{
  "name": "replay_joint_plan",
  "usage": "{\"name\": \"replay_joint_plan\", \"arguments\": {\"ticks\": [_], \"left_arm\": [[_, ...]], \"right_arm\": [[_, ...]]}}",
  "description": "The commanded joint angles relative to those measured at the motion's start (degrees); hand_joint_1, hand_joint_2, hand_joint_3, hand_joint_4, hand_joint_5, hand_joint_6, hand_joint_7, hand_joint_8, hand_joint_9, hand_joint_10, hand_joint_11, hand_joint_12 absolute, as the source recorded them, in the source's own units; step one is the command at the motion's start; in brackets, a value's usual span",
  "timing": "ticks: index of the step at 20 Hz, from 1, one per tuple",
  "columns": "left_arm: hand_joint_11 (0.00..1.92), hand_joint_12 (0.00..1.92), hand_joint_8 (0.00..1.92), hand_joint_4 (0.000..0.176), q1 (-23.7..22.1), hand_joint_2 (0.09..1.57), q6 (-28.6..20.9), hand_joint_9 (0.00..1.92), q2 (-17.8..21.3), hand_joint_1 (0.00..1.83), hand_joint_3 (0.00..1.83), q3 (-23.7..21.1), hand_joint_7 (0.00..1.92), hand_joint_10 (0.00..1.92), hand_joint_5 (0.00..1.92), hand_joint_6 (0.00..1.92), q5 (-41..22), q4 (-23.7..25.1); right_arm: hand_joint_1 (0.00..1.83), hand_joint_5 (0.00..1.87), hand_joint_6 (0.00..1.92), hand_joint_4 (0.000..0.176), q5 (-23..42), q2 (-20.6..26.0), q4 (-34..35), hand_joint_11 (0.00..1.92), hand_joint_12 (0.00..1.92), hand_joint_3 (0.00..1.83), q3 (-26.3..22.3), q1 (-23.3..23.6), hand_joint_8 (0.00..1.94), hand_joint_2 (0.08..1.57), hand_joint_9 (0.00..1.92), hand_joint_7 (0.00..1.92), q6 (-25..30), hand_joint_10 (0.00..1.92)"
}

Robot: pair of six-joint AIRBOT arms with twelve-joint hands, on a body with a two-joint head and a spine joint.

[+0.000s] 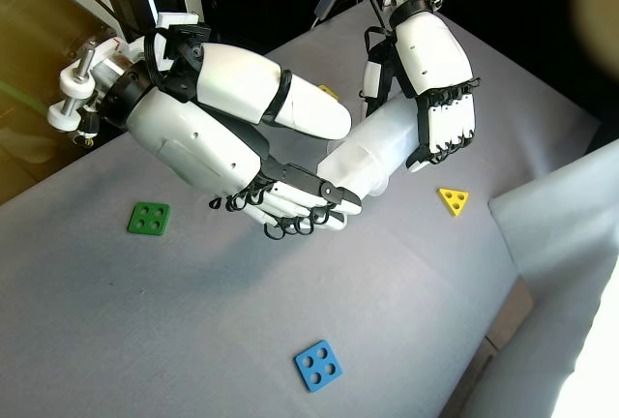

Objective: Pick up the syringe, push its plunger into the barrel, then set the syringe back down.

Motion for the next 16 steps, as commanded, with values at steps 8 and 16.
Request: {"name": "replay_joint_plan", "arguments": {"ticks": [8,16], "left_arm": [[0.42,1.64,1.48,0.000,-1.76,1.25,-1.28,0.63,-1.04,1.33,0.00,-1.09,0.74,1.64,0.68,1.28,3.22,6.50],[0.41,1.65,1.47,0.000,-1.80,1.25,-1.21,0.63,-0.98,1.33,0.00,-1.40,0.74,1.64,0.68,1.27,3.22,6.53]], "right_arm": [[0.00,0.32,0.00,0.000,7.92,-6.09,-1.87,0.00,0.47,0.00,-0.29,1.98,0.00,1.26,0.19,0.27,-4.11,0.00],[0.00,0.32,0.00,0.000,7.60,-8.98,-1.88,0.00,0.40,0.00,1.10,2.48,0.00,1.26,0.18,0.26,-7.11,0.00]]}}
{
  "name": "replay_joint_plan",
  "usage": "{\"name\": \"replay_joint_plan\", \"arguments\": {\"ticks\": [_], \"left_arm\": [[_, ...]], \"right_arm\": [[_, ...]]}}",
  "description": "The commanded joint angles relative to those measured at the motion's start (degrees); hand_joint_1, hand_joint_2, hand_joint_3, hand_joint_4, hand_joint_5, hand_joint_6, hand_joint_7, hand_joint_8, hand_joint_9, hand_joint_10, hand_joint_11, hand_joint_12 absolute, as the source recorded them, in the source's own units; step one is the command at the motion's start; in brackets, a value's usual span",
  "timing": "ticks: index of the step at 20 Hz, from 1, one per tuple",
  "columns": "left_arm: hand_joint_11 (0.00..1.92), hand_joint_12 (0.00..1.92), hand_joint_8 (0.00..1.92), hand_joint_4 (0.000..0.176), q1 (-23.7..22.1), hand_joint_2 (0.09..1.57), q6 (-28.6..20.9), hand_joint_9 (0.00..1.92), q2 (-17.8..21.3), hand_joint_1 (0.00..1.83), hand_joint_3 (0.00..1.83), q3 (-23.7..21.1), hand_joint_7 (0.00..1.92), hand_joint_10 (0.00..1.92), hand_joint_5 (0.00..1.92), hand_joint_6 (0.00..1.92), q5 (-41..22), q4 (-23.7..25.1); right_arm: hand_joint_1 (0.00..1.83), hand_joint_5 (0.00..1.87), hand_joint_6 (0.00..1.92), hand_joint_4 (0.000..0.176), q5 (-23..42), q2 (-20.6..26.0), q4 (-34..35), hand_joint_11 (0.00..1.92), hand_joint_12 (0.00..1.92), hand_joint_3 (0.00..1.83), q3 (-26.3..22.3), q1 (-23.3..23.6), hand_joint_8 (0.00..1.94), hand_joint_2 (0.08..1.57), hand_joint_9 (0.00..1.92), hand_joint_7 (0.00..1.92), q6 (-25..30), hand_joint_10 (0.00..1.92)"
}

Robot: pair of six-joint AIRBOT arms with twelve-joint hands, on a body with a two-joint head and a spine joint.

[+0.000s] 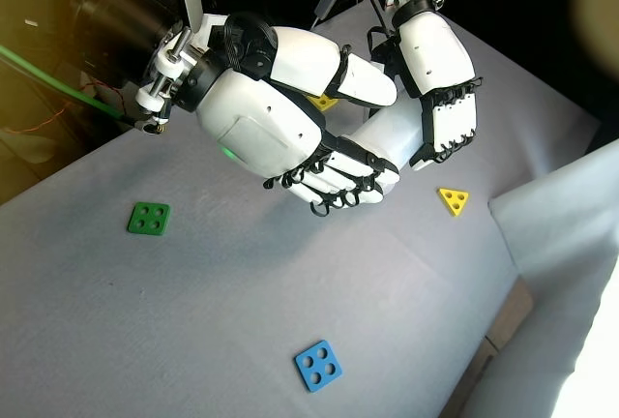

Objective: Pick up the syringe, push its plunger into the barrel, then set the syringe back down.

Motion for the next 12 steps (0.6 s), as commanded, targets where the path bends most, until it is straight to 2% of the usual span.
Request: {"name": "replay_joint_plan", "arguments": {"ticks": [1,4,7,8,11,12], "left_arm": [[0.41,1.65,1.47,0.000,-1.69,1.25,-1.63,0.63,-1.05,1.33,0.00,-1.41,0.74,1.65,0.68,1.27,3.88,7.95],[0.40,1.68,1.54,0.000,-1.68,1.27,-1.43,0.61,-1.11,1.33,0.00,-1.53,0.71,1.67,0.67,1.29,3.88,7.95],[0.41,1.66,1.52,0.000,-1.67,1.27,-1.23,0.62,-1.11,1.33,0.00,-1.51,0.71,1.66,0.66,1.32,3.88,7.95],[0.41,1.66,1.52,0.000,-1.68,1.27,-1.15,0.62,-1.11,1.33,0.00,-1.51,0.71,1.66,0.67,1.31,3.88,7.95],[0.39,1.67,1.53,0.000,-1.68,1.27,-1.00,0.61,-1.20,1.33,0.00,-1.52,0.71,1.67,0.67,1.30,3.88,8.15],[0.39,1.67,1.53,0.000,-1.62,1.27,-0.98,0.61,-1.21,1.33,0.00,-1.52,0.71,1.67,0.67,1.29,3.88,8.37]], "right_arm": [[0.00,0.32,0.00,0.000,9.84,-0.16,-2.04,0.00,0.40,0.00,-1.09,1.27,0.00,1.26,0.18,0.26,-0.13,0.00],[0.00,0.32,0.00,0.000,10.79,6.57,-2.03,0.00,0.42,0.00,-1.05,1.21,0.00,1.27,0.18,0.27,-1.42,0.00],[0.00,0.30,0.00,0.000,12.19,13.46,-2.03,0.00,0.40,0.00,-1.43,0.62,0.00,1.27,0.18,0.25,-3.54,0.00],[0.00,0.30,0.00,0.000,12.72,16.25,-2.03,0.00,0.40,0.00,-1.89,0.25,0.00,1.27,0.18,0.25,-5.20,0.00],[0.00,0.31,0.01,0.000,19.37,23.02,-2.16,0.00,0.41,0.00,-2.17,-1.29,0.01,1.27,0.19,0.27,-15.35,0.00],[0.00,0.31,0.01,0.000,21.51,24.50,-5.51,0.00,0.40,0.00,-2.17,-1.76,0.00,1.27,0.18,0.26,-15.45,0.00]]}}
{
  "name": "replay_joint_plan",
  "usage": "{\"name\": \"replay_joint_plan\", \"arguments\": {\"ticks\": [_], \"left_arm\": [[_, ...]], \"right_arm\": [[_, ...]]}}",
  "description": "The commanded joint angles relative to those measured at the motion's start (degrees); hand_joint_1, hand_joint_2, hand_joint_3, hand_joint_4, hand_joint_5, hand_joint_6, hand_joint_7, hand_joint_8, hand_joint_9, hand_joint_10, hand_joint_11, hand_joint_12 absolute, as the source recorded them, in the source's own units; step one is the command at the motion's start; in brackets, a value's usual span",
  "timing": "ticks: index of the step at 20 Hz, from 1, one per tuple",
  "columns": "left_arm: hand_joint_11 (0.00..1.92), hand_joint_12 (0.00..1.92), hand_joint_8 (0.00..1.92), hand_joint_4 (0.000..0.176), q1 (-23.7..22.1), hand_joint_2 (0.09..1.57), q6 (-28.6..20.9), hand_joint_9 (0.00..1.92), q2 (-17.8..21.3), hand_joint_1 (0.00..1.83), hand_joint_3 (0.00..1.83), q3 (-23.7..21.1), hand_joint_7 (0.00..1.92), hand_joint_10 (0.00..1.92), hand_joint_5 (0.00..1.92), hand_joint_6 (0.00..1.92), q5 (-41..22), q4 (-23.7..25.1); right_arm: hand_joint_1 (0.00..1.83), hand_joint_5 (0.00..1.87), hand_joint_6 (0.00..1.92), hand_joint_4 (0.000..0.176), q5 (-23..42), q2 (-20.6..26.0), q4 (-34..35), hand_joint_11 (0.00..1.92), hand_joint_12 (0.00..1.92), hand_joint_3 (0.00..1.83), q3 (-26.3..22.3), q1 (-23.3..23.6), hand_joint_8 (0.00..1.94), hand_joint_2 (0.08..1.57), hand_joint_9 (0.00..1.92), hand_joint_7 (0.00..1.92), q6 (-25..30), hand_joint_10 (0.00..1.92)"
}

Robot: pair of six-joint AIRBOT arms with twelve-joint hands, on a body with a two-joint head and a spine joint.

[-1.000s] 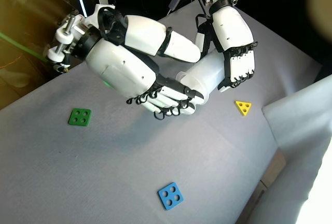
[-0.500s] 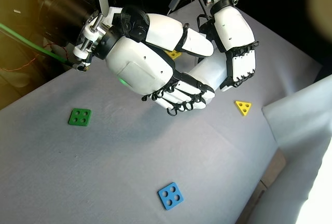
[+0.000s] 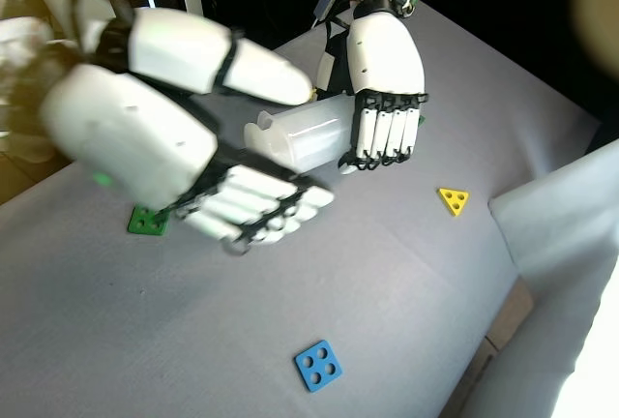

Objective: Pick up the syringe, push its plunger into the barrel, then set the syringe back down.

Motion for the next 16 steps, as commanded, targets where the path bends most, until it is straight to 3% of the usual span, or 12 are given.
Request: {"name": "replay_joint_plan", "arguments": {"ticks": [1,3,8,12,15,16], "left_arm": [[0.39,1.67,1.53,0.000,-0.64,1.27,-0.13,0.61,0.22,1.33,0.00,0.12,0.71,1.67,0.67,1.29,-3.56,4.10],[0.38,1.65,1.50,0.000,-0.30,1.26,-0.15,0.61,0.08,1.33,0.00,0.39,0.73,1.66,0.66,1.32,-2.88,4.78],[0.38,1.65,1.47,0.000,1.42,1.26,-1.39,0.62,-0.51,1.33,0.00,1.74,0.74,1.65,0.66,1.34,-1.16,10.72],[0.38,1.64,1.47,0.000,4.76,1.26,-5.30,0.62,-1.57,1.33,0.00,2.59,0.74,1.64,0.67,1.31,-1.06,16.56],[0.39,1.64,1.49,0.000,7.51,1.26,-8.95,0.62,-3.18,1.33,0.00,3.36,0.74,1.64,0.67,1.32,-1.98,20.66],[0.39,1.64,1.48,0.000,8.52,1.26,-9.73,0.62,-3.63,1.33,0.00,3.47,0.74,1.64,0.66,1.32,-2.91,21.55]], "right_arm": [[0.00,0.31,0.00,0.000,4.55,0.44,-3.30,0.00,0.39,0.00,-0.30,0.71,0.00,1.27,0.18,0.26,0.20,0.00],[0.00,0.30,0.00,0.000,8.35,3.03,-7.68,0.00,0.37,0.00,-0.18,2.33,0.00,1.27,0.17,0.25,-2.38,0.00],[0.00,0.34,0.01,0.000,23.58,8.13,-7.69,0.00,0.39,0.00,0.71,7.63,0.01,1.27,0.18,0.27,-20.94,0.00],[0.00,0.36,0.01,0.000,30.66,10.39,-7.69,0.00,0.41,0.00,2.16,8.08,0.00,1.27,0.18,0.28,-31.26,0.00],[0.00,0.36,0.01,0.000,38.44,10.45,-6.13,0.00,0.41,0.00,5.48,10.24,0.00,1.27,0.19,0.28,-45.36,0.00],[0.00,0.36,0.01,0.000,37.96,10.41,-6.00,0.00,0.41,0.00,6.22,10.79,0.00,1.27,0.18,0.28,-46.00,0.00]]}}
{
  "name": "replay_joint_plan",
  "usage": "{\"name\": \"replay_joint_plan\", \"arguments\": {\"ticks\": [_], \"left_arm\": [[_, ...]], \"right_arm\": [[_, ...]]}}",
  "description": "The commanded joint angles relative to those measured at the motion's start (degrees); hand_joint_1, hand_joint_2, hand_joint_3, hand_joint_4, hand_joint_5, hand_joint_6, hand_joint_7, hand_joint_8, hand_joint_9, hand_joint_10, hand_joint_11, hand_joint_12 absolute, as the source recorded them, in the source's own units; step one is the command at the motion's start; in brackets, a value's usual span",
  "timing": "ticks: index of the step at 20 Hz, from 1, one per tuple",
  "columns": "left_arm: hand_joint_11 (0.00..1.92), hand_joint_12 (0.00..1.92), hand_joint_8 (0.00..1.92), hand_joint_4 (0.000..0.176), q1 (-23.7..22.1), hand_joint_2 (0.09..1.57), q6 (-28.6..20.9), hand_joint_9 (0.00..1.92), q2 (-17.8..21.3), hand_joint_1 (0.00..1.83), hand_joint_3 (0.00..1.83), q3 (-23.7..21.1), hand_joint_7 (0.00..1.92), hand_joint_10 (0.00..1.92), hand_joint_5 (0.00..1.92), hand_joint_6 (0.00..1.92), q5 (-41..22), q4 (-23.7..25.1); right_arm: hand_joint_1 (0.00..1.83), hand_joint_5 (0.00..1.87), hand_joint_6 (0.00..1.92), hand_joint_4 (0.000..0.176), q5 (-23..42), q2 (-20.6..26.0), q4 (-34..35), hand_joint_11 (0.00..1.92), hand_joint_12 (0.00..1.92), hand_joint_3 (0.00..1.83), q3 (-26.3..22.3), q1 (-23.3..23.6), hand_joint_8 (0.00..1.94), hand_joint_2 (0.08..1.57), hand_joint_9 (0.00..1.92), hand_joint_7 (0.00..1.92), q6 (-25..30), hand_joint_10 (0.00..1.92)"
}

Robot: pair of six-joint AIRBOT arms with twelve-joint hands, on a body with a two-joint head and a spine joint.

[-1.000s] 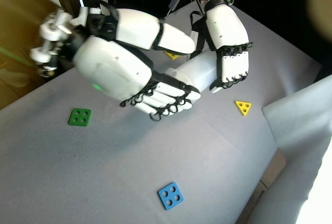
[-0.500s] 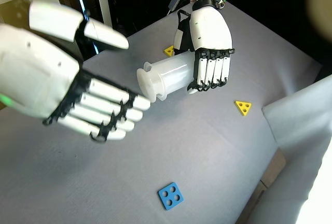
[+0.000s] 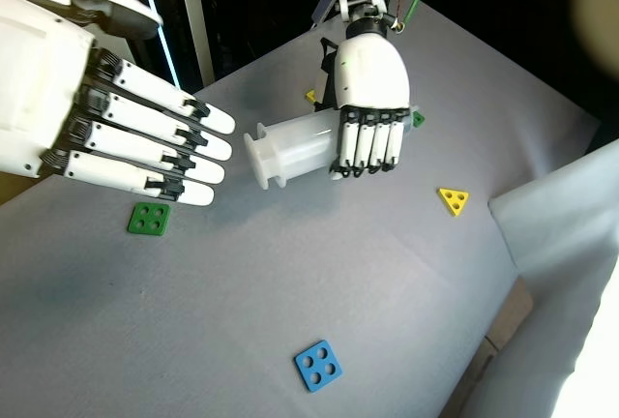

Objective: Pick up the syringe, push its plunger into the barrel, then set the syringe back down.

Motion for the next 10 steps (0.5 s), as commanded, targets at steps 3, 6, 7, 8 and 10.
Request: {"name": "replay_joint_plan", "arguments": {"ticks": [3,6,7,8,10], "left_arm": [[0.39,1.63,1.50,0.000,1.36,1.26,-2.34,0.62,-1.40,1.33,0.00,0.81,0.73,1.64,0.65,1.35,-6.43,5.33],[0.36,1.65,1.52,0.000,2.62,1.27,-2.58,0.60,-2.32,1.33,0.00,1.11,0.71,1.66,0.66,1.37,-7.64,5.66],[0.36,1.64,1.51,0.000,2.96,1.27,-2.63,0.60,-2.54,1.33,0.00,1.16,0.71,1.67,0.67,1.34,-7.90,5.82],[0.36,1.64,1.51,0.000,3.40,1.27,-3.05,0.60,-2.80,1.33,0.00,1.19,0.71,1.67,0.67,1.34,-8.28,6.08],[0.35,1.63,1.51,0.000,3.93,1.27,-3.83,0.60,-3.11,1.32,0.00,1.21,0.70,1.66,0.66,1.37,-8.69,6.67]], "right_arm": [[0.00,0.33,0.00,0.000,-0.17,0.00,4.15,0.00,0.41,0.00,0.95,1.15,0.00,1.27,0.18,0.27,-0.13,0.00],[0.00,0.31,0.00,0.000,-0.15,-0.06,4.15,0.00,0.38,0.00,0.91,1.50,0.00,1.27,0.18,0.26,-0.13,0.00],[0.00,0.31,0.00,0.000,-0.15,-0.06,4.15,0.00,0.44,0.00,0.91,1.63,0.00,1.27,0.19,0.26,-0.13,0.00],[0.00,0.31,0.00,0.000,-0.15,-0.07,4.14,0.00,0.44,0.00,0.90,1.67,0.00,1.27,0.19,0.26,-0.12,0.00],[0.00,0.30,0.00,0.000,-0.15,-0.08,4.12,0.00,0.41,0.00,0.89,1.67,0.00,1.27,0.18,0.25,-0.12,0.00]]}}
